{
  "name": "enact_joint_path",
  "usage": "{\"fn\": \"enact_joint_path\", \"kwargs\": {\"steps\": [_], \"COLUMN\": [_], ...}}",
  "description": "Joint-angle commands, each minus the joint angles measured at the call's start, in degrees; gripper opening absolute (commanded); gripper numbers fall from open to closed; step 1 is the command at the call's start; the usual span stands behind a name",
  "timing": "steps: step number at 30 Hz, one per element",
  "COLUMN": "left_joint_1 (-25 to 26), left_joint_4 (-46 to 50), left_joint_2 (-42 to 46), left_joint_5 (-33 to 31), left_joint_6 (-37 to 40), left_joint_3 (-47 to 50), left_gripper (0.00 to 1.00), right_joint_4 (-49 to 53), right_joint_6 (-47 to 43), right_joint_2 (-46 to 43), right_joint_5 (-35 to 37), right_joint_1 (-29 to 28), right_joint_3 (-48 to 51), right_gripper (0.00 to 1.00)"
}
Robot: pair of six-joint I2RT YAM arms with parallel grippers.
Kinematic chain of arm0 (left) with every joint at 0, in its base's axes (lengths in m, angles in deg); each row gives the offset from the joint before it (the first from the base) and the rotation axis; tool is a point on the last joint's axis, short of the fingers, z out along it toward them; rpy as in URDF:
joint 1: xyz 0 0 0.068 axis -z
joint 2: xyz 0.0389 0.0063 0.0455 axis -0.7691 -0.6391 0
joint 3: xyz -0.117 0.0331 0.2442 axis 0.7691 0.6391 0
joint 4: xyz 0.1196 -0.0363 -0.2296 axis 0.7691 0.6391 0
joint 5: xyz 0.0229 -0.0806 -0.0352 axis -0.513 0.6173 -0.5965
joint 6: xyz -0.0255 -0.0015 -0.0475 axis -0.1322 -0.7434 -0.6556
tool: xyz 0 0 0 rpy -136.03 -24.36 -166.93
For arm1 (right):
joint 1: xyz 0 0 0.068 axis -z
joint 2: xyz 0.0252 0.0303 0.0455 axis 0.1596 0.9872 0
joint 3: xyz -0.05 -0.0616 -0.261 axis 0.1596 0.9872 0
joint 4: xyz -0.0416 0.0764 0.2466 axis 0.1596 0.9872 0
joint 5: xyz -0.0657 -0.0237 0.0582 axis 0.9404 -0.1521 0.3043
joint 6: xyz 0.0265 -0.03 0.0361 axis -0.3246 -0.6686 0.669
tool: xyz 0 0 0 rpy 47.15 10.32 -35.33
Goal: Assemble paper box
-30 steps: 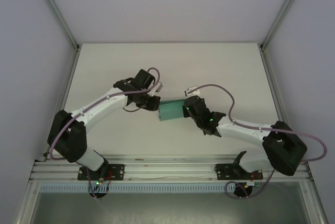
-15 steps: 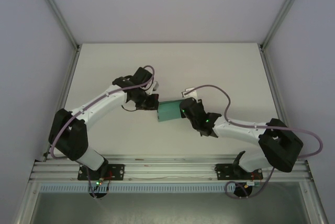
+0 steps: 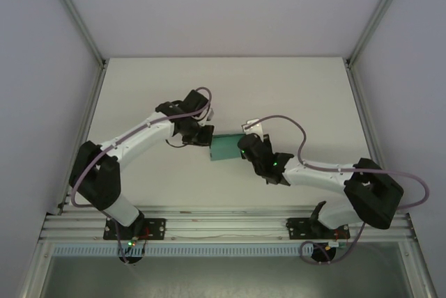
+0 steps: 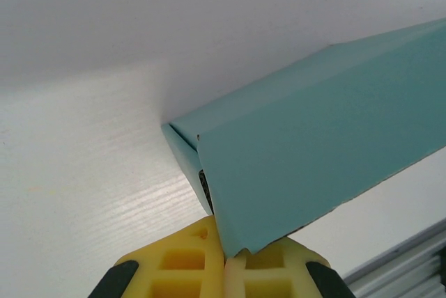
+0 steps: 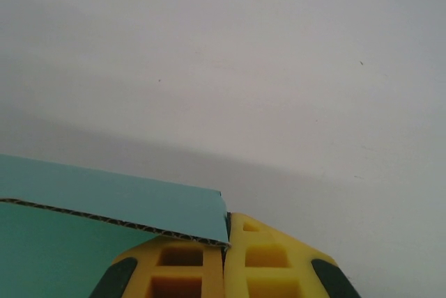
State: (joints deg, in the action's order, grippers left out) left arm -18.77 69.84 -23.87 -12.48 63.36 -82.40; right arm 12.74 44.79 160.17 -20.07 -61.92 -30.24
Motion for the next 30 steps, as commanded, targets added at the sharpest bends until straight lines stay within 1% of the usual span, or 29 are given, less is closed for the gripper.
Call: {"fn": "enact_joint_path", "kwargs": {"steps": [1,2,4,7,9,13,15,19,21,23,28,30], "left_joint_1": [2.7,3.4,4.4,5.3,6.0,8.3,9.1,9.5,9.5,9.5,9.5,9.5], "left_joint_4": [1.8,1.9,0.8,-4.7,-7.4,-7.6,-7.0,-7.5,-7.6,-7.7,-7.5,-7.5], "left_joint_2": [-4.7,-5.0,-5.2,-4.2,-3.8,-4.3,-4.9,-5.0,-4.8,-4.8,-5.4,-5.6], "left_joint_5": [-5.6,-7.8,-9.6,-7.9,-8.3,-12.0,-13.3,-13.4,-13.4,-12.7,-12.2,-12.1], "left_joint_6": [1.3,1.1,0.2,-2.0,-3.2,-3.5,-3.2,-2.5,-2.4,-2.0,-1.1,-0.7], "left_joint_3": [0.8,1.1,3.1,8.5,11.4,12.2,11.8,11.6,11.6,11.2,9.8,9.4], "left_gripper": [0.0,0.0,0.0,0.0,0.0,0.0,0.0,0.0,0.0,0.0,0.0,0.0], "right_joint_4": [10.4,10.0,9.1,8.7,8.9,9.6,9.7,9.4,10.1,12.1,14.0,13.9], "right_joint_6": [0.6,0.9,1.4,1.9,2.0,2.5,3.5,5.7,6.2,7.2,9.4,11.2], "right_joint_2": [1.5,1.4,1.2,1.2,1.1,-0.3,-2.2,-7.7,-10.3,-12.3,-16.9,-18.4], "right_joint_5": [-2.6,-2.4,-2.1,-2.3,-2.3,-2.1,-2.1,-0.9,-0.4,-0.9,-6.4,-8.4], "right_joint_1": [-0.8,-0.9,-0.9,-0.9,-0.9,-0.9,-0.9,-0.8,-0.8,-0.4,2.2,4.3], "right_joint_3": [3.2,3.5,4.1,4.5,4.4,3.8,3.3,2.6,2.2,1.4,0.3,-0.2], "right_gripper": [0.0,0.0,0.0,0.01,0.02,0.06,0.14,0.41,0.49,0.54,0.66,0.68]}}
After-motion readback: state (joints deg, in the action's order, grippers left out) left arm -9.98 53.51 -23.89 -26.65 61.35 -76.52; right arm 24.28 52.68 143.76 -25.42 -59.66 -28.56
